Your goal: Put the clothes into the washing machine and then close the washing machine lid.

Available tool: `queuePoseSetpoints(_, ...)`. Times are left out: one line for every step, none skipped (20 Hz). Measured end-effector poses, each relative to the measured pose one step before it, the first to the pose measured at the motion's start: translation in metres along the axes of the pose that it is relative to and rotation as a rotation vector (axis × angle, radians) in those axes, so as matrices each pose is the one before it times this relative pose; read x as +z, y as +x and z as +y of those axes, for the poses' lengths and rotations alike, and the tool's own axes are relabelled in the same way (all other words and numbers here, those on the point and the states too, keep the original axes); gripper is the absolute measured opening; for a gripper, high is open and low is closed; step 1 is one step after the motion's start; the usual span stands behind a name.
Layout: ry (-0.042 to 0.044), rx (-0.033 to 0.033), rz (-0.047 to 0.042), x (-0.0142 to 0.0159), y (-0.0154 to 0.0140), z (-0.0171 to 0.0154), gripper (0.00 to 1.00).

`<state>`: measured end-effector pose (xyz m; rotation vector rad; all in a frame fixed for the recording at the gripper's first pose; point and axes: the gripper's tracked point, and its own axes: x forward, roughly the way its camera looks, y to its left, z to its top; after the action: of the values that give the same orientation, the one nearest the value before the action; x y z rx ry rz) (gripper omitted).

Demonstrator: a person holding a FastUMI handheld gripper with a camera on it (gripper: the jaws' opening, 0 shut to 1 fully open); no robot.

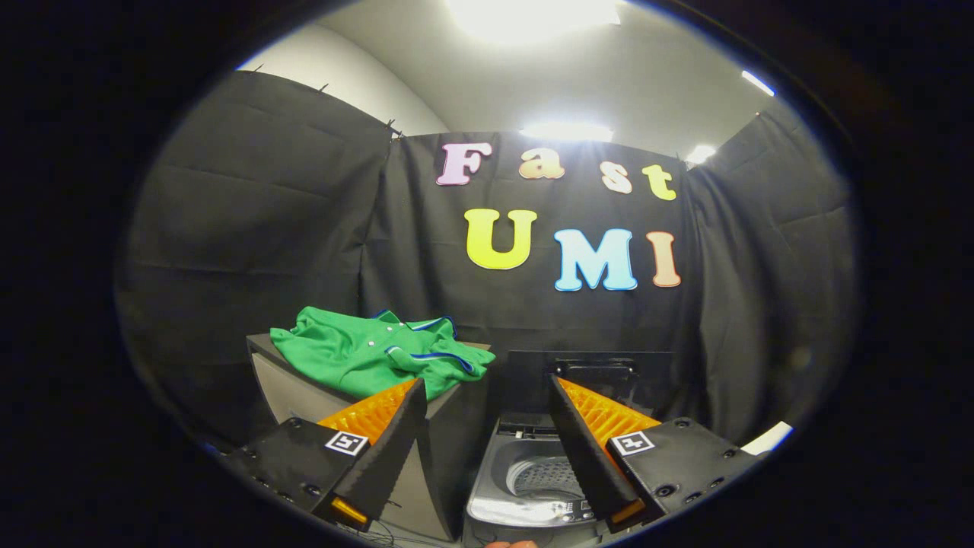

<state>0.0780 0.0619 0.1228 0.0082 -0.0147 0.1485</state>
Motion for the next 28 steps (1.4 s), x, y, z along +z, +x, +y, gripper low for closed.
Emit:
queuePoseSetpoints(0.01857, 0.00237, 0.01026, 0.00756, 0.00989, 0.00377, 0.99)
queuePoseSetpoints(0.02021, 0.00792, 0.02283, 0.00717, 0.01317, 0.00676, 1.0)
queuePoseSetpoints(0.01573, 0.00881, 0.03564, 0.00278, 0.01253, 0.00602, 0.99)
queuePoseSetpoints(0.01265, 0.012, 0.02039, 0.00796, 0.01281, 0.00755, 1.0)
queuePoseSetpoints(0.01311, -0.00566, 0.01527, 0.0124, 0.01189, 0.00191, 1.0)
queuePoseSetpoints(0.00727, 0.00089, 0.00466, 0.01212, 0.01002, 0.00489, 1.0)
queuePoseSetpoints(0.00539, 0.00201, 0.00474, 0.00856, 0.01169, 0.00608, 0.99)
queuePoseSetpoints(-0.0006, 0.00917, 0.0079, 0.00916, 0.01013, 0.00698, 0.99)
queuePoseSetpoints(-0.00604, 0.01207, 0.00823, 0.00822, 0.01269, 0.00867, 0.99)
queuePoseSetpoints(-0.01135, 0.01215, 0.01778, 0.00661, 0.01299, 0.00731, 0.99)
queuePoseSetpoints(-0.00603, 0.01396, 0.0348, 0.00056, 0.01234, 0.00538, 0.98)
queuePoseSetpoints(0.00663, 0.01979, 0.05104, -0.00294, 0.01249, 0.00772, 0.98)
queuePoseSetpoints(0.01469, 0.02487, 0.05655, -0.00343, 0.01172, 0.00895, 0.98)
queuePoseSetpoints(0.02004, 0.02289, 0.05164, -0.00071, 0.01065, 0.00878, 0.99)
queuePoseSetpoints(0.00956, 0.00476, 0.03345, 0.00177, 0.00701, 0.00398, 0.98)
queuePoseSetpoints(0.00274, 0.00382, 0.04424, -0.00068, 0.00908, 0.00532, 0.99)
queuePoseSetpoints(0.00104, -0.0027, 0.02997, 0.00069, 0.00971, 0.00395, 0.99)
queuePoseSetpoints(-0.00684, -0.00523, 0.03611, -0.00098, 0.00836, 0.00344, 0.98)
queuePoseSetpoints(-0.00451, 0.00143, 0.03917, -0.00249, 0.00873, 0.0065, 0.98)
queuePoseSetpoints(-0.00052, 0.00963, 0.0364, -0.00154, 0.0072, 0.00647, 0.98)
queuePoseSetpoints(0.00491, 0.0119, 0.03052, 0.00009, 0.00803, 0.00495, 0.98)
queuePoseSetpoints(0.00497, 0.0044, 0.02946, 0.0002, 0.00647, 0.00348, 0.98)
queuePoseSetpoints(0.00312, -0.00494, 0.02696, -0.00288, 0.00383, 0.00352, 0.98)
queuePoseSetpoints(0.0052, -0.00707, 0.02076, 0.00012, 0.00367, 0.00199, 0.98)
queuePoseSetpoints(0.00694, -0.00423, 0.02221, -0.00079, 0.00442, 0.0028, 0.98)
queuePoseSetpoints(0.00857, -0.00749, 0.02981, -0.00115, 0.00425, 0.00094, 0.98)
queuePoseSetpoints(0.01025, -0.00131, 0.02974, -0.0037, 0.00346, 0.00099, 0.98)
queuePoseSetpoints(0.00974, 0.00275, 0.02491, -0.00119, 0.00337, 0.0018, 0.98)
